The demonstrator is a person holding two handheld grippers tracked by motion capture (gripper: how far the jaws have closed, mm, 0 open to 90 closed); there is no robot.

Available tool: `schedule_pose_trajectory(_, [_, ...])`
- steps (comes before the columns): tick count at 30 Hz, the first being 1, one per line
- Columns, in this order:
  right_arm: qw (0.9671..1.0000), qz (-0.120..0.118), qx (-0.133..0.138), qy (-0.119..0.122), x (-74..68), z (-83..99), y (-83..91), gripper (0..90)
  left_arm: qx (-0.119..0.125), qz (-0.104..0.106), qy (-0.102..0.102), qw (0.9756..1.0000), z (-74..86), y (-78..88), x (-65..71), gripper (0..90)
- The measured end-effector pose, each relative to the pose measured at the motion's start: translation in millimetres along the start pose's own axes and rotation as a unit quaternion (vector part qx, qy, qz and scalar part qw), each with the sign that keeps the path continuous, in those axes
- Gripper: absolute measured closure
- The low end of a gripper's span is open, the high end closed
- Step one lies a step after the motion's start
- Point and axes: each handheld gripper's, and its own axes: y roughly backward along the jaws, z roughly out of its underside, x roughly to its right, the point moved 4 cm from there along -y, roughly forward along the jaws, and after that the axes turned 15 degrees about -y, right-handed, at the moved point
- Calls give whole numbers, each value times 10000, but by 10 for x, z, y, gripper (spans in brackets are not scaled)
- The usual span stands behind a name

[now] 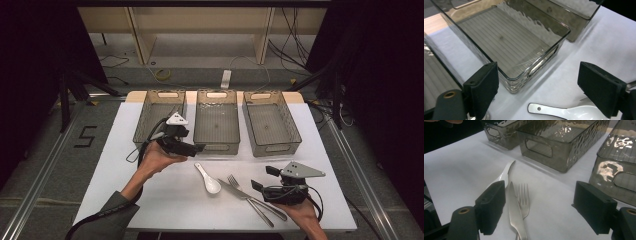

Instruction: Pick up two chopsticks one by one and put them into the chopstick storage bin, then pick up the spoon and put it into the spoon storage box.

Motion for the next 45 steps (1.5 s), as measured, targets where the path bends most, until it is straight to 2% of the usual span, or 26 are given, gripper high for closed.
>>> schedule_pose_trajectory(6, [10000, 13, 9, 0, 6, 4, 4, 266, -133, 36, -120, 9998, 26, -96, 78, 176])
schedule_pose_trajectory(9, [10000, 15, -30, 33, -1, 13, 0, 266, -189, 93, -166, 9996, 33, -132, 110, 250])
schedule_pose_trajectory(11, [10000, 23, -28, 34, 4, 13, 0, 266, -257, 85, -213, 9994, 38, -161, 130, 330])
schedule_pose_trajectory(14, [10000, 30, -20, 1, 17, 9, -6, 266, -257, 146, -302, 9991, 64, -205, 161, 513])
schedule_pose_trajectory(16, [10000, 30, -33, 8, 13, 10, -11, 266, -243, 261, -389, 9986, 104, -249, 181, 642])
schedule_pose_trajectory(19, [9999, 59, -61, 61, 7, 14, -21, 266, -413, 311, -523, 9973, 154, -301, 221, 782])
schedule_pose_trajectory(22, [10000, 51, -49, 61, 0, 14, -20, 266, -440, 386, -615, 9964, 187, -352, 269, 887])
schedule_pose_trajectory(24, [10000, 44, -57, 60, -4, 14, -25, 267, -547, 433, -582, 9959, 225, -410, 280, 890])
schedule_pose_trajectory(34, [9999, 65, -81, 95, -20, 22, -18, 267, -1067, 530, -680, 9905, 437, -694, 300, 890])
schedule_pose_trajectory(38, [9998, 90, -50, 162, -37, 23, 7, 266, -1235, 573, -729, 9880, 470, -711, 293, 891])
schedule_pose_trajectory(42, [9998, 125, -52, 126, -24, 21, 17, 266, -1353, 584, -770, 9861, 508, -713, 300, 891])
schedule_pose_trajectory(45, [9998, 118, -44, 152, -35, 23, 15, 267, -1549, 575, -880, 9823, 528, -687, 305, 891])
